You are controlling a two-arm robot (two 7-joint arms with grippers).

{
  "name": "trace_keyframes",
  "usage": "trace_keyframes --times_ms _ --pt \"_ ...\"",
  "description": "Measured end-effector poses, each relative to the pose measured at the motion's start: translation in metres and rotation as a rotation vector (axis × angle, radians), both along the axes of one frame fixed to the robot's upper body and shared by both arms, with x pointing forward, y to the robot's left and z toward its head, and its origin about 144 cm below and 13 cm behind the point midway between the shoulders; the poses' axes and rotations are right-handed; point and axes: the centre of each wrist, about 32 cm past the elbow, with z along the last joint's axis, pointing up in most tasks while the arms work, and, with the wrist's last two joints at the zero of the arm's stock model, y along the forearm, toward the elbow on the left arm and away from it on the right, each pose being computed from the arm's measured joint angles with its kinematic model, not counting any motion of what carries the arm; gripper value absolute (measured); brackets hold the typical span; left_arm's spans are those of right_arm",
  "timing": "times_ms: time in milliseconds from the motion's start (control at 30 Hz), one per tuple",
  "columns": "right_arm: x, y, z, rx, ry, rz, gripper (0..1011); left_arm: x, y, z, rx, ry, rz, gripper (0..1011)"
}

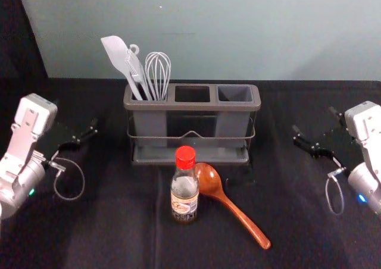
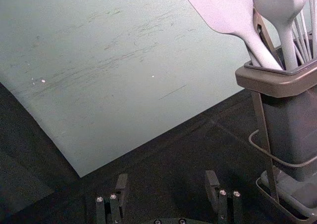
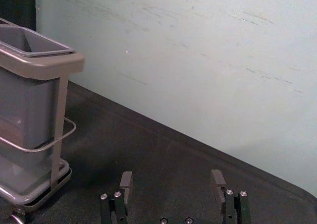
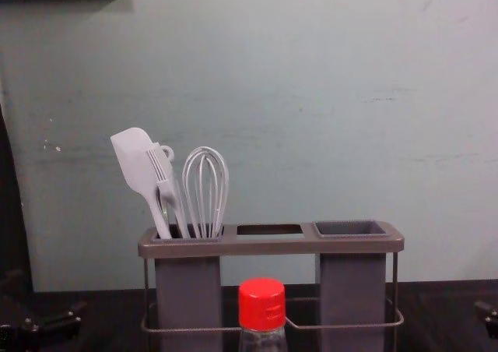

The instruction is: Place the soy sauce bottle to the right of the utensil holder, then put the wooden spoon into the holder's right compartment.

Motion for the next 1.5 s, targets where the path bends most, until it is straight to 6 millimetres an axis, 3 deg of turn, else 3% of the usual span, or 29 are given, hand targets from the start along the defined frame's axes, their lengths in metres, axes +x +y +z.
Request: trace_keyframes --times_ms 1333,1500 --pt "0.0000 0.0000 0.0000 0.000 0.000 0.000 1002 0.0000 0.0000 0.0000 0.000 0.000 0.000 1000" --pt "-0.0096 0.0018 0.0035 -0.031 -0.004 0.005 1002 0.0000 0.0000 0.0000 0.000 0.000 0.000 1000"
